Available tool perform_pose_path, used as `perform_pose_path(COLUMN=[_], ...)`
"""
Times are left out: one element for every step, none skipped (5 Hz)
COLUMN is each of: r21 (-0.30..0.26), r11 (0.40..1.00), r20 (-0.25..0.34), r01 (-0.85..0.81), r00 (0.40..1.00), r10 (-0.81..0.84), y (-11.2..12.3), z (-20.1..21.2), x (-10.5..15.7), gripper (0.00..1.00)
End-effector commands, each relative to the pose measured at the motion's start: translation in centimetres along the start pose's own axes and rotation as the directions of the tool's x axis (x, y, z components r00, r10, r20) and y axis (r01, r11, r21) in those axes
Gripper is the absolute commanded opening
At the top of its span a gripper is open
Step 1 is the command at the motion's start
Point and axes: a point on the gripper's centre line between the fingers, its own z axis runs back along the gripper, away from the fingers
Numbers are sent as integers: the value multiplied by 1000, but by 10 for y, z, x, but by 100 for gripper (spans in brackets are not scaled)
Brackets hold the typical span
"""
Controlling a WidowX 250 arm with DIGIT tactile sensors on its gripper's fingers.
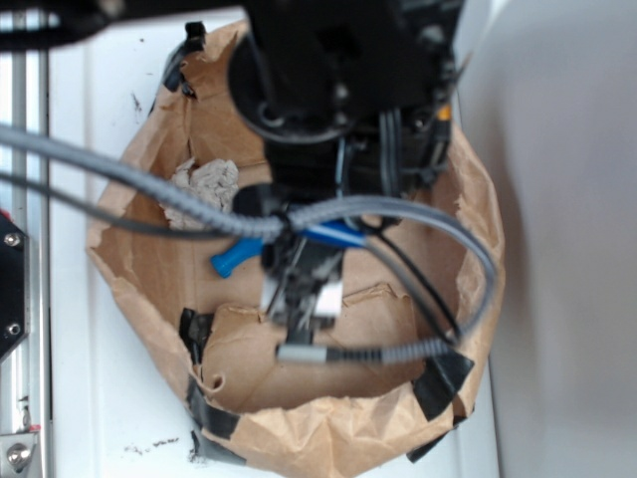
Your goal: Grab the rock.
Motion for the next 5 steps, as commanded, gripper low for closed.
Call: perform_pose_path(r21=[85,152,156,143,45], r11=[996,987,986,987,995], r20=[-41,-68,-59,-55,18], r01=[-41,-53,-63,-73,-89], r00=[998,996,996,995,996], r10=[45,64,72,81,88], y=[34,39,47,54,47], z=[-46,-62,-65,-73,-70], x=[19,28,40,52,64], gripper=[100,100,100,100,100])
